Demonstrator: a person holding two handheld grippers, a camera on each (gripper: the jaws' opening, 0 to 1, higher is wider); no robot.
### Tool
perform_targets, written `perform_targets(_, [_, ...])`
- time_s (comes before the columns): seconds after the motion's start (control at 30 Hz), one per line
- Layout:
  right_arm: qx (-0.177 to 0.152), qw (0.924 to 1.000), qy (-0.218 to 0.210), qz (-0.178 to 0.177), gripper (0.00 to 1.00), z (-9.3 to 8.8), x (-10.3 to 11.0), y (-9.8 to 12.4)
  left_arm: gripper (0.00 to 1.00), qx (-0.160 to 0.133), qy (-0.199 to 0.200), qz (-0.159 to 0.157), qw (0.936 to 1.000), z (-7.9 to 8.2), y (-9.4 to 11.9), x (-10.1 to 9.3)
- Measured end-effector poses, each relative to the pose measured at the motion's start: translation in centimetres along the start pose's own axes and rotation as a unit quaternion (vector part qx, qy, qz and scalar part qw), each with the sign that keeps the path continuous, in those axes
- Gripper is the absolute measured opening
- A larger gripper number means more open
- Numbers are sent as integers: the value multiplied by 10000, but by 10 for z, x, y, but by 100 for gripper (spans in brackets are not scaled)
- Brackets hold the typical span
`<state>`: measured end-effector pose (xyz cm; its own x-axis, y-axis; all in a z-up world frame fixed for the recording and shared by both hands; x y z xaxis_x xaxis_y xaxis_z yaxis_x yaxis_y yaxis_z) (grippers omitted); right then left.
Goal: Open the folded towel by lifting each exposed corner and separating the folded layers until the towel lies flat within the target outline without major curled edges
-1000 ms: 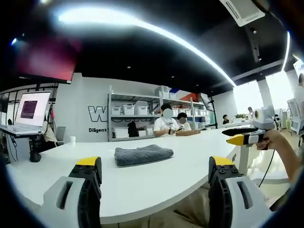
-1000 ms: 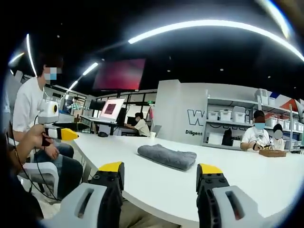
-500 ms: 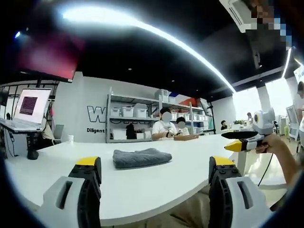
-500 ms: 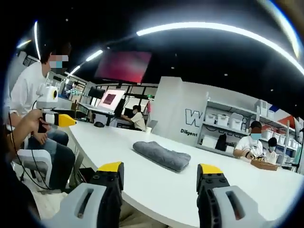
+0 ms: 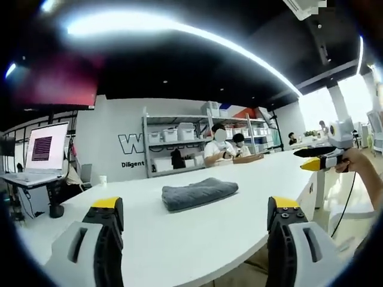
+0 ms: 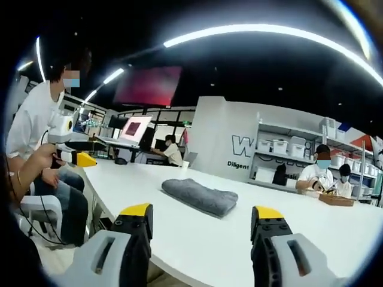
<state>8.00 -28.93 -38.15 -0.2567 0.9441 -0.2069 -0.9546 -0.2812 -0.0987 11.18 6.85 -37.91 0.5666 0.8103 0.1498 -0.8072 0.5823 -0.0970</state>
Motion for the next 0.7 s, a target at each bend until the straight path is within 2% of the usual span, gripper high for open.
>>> perform_targets(0.1, [45, 10000, -87, 17, 66, 1, -4, -10, 99, -47, 105, -10, 9999, 2, -10, 9])
perform_targets(0.3, [106, 9999, -94, 28, 65, -2, -5, -19, 99, -73, 102, -110, 9999, 6, -20, 12])
perform_targets(0.53, [150, 9998, -67, 148, 64, -3, -3, -25, 99, -45, -9, -240, 9997, 9, -29, 7])
perform_targets(0.7, [170, 9996, -86, 189, 64, -3, -4, -28, 99, -29, 53, -325, 9995, 9, -34, 7])
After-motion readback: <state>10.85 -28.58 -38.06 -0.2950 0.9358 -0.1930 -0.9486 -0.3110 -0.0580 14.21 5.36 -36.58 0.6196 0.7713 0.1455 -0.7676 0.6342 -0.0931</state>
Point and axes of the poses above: the point that each gripper's makers call its tool centre point, and the gripper's own axes: y roughly backward along the fingers, x roughly to its left, z roughly out of its top, the point moved 7 cm from there along y, roughly backward along the fingers, and after that the axes turned 8 degrees about -z, right-handed, at the moved point
